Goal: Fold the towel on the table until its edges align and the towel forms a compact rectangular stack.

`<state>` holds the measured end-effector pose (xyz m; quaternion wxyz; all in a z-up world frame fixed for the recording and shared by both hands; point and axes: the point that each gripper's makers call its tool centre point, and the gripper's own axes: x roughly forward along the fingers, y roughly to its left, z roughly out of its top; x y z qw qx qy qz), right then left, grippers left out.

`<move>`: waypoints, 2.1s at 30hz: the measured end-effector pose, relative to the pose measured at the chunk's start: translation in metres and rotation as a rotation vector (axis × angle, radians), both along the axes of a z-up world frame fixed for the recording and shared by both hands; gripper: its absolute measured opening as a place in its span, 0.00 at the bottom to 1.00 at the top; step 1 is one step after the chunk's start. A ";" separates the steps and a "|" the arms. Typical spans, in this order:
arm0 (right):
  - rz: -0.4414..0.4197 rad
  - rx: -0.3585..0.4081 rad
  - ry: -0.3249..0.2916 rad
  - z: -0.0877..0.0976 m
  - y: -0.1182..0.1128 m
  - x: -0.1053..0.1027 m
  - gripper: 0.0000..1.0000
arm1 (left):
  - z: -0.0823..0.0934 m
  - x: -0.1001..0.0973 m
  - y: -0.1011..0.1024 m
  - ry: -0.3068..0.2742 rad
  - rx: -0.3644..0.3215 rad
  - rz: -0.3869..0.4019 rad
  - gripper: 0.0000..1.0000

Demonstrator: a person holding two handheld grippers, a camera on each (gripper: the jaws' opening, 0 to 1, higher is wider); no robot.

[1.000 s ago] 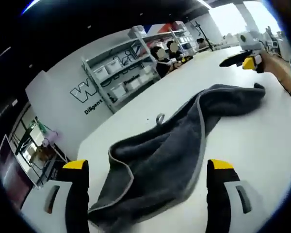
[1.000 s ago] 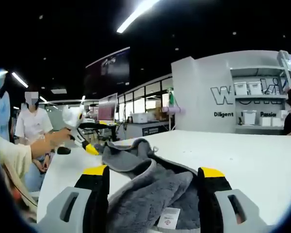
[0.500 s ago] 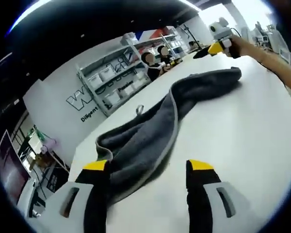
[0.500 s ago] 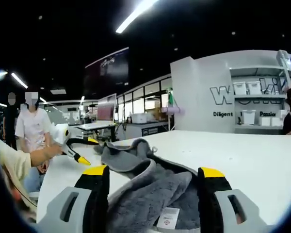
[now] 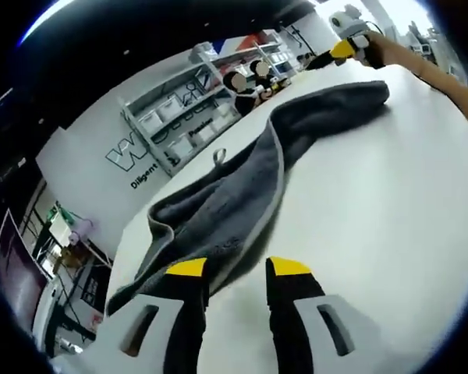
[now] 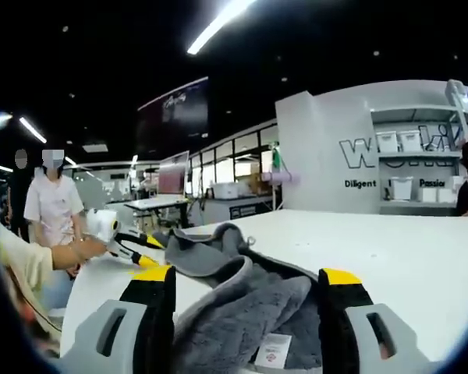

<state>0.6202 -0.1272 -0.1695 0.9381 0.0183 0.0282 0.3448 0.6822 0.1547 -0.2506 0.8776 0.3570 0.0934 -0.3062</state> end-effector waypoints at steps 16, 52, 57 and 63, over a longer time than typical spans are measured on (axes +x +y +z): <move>0.011 -0.015 -0.003 -0.004 0.007 -0.007 0.75 | -0.008 0.015 0.007 0.013 0.023 0.057 0.11; 0.186 -0.326 0.016 -0.029 0.030 0.005 0.31 | -0.016 0.001 0.001 0.078 -0.054 0.040 0.02; 0.193 -0.382 0.038 -0.039 0.030 0.006 0.18 | -0.017 -0.005 -0.001 0.088 -0.060 0.041 0.02; 0.207 -0.475 0.043 -0.053 0.035 -0.002 0.00 | -0.017 -0.005 0.001 0.095 -0.061 0.043 0.02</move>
